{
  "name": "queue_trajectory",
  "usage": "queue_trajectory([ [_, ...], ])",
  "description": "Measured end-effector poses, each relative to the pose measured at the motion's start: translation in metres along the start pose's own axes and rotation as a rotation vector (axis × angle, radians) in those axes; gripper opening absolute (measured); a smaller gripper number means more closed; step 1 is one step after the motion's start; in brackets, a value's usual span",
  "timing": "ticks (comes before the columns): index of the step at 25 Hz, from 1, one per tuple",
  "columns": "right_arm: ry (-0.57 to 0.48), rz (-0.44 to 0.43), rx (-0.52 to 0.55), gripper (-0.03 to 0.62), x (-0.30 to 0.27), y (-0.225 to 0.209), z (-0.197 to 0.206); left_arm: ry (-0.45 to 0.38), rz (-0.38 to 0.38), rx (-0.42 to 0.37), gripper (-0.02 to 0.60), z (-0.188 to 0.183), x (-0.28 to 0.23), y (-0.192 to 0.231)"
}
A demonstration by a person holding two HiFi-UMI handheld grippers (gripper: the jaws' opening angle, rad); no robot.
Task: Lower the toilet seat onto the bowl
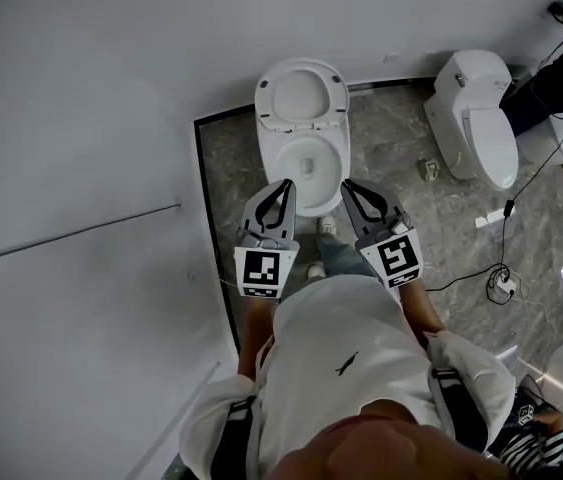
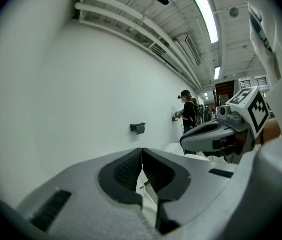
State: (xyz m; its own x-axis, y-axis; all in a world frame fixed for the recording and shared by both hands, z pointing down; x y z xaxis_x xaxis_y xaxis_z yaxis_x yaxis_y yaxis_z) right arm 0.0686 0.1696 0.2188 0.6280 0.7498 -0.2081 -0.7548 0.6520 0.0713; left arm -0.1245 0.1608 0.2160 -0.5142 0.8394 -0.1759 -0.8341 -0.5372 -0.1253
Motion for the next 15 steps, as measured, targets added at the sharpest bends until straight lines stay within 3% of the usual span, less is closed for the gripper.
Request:
queue_trajectory([
  [15, 0.006, -0.053, -0.056, 0.032, -0.086, -0.093, 0.002, 0.062, -0.054, 0.023, 0.028, -0.003, -0.102, 0.052],
])
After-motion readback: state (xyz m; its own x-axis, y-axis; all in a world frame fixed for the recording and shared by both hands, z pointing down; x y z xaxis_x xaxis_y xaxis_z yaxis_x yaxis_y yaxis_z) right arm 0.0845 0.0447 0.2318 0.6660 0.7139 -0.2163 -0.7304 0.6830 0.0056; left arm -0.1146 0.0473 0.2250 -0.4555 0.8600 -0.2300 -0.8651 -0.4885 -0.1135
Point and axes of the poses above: the fingertips, and each gripper's own axes: x backward along the fingers, y to its left, z out of its underside, the point moved 9 cm from there along x, backward along the fingers, and after that the axes turned 2 degrees about -z, right-handed, at the moved point
